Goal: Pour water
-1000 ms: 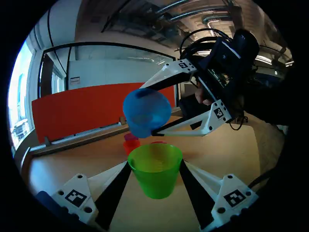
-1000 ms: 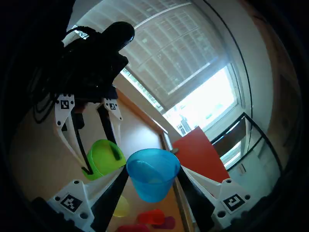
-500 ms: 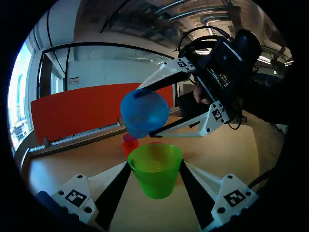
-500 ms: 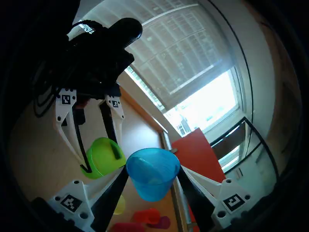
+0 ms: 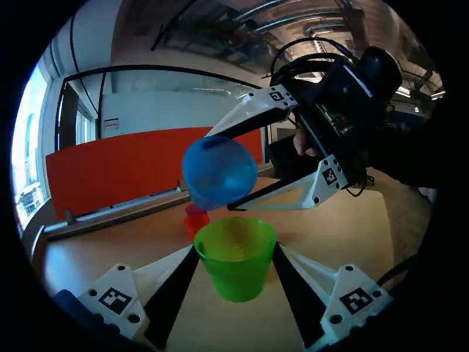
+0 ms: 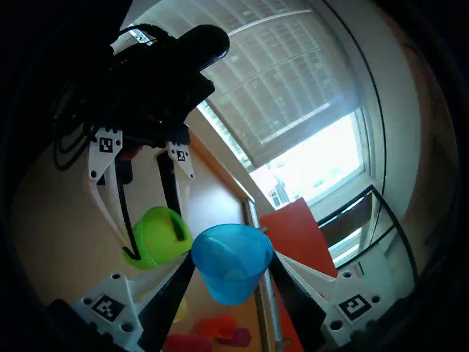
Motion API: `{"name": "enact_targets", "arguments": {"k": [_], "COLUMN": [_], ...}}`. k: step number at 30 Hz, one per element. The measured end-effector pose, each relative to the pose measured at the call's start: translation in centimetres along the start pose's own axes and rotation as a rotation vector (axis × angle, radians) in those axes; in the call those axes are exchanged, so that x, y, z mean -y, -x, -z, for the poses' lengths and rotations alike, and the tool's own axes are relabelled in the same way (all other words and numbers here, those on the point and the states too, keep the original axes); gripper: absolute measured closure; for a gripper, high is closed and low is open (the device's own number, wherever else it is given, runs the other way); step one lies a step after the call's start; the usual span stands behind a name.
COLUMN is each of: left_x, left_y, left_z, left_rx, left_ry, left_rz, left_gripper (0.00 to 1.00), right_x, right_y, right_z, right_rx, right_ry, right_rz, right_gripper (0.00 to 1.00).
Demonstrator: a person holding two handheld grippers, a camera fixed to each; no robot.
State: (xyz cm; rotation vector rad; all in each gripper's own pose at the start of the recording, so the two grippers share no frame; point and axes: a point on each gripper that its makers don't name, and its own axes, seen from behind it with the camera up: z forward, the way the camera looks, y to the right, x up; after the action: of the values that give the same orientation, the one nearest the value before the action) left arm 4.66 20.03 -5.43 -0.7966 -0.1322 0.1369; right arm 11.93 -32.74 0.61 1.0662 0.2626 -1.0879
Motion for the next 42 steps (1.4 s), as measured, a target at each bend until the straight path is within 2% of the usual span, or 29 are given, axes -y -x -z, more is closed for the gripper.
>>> {"name": "enact_targets", "arguments": {"k": [23, 42], "left_x": [-0.1, -0.1], "left_y": [0.1, 0.0], "left_z": [-0.2, -0.2], "left_rx": [-0.001, 0.001], "left_ry": [0.003, 0.003], "left_rz": [0.0, -0.005], "left_gripper": [0.13, 0.13], "right_x": [-0.7, -1.2], "right_y": [0.3, 0.4], "right_z": [-0.3, -0.4], "right_rx": [0.014, 0.02], "right_ry": [0.004, 0.013], "right_rz": [0.073, 0.108], "right_gripper": [0.09, 0.09]}}
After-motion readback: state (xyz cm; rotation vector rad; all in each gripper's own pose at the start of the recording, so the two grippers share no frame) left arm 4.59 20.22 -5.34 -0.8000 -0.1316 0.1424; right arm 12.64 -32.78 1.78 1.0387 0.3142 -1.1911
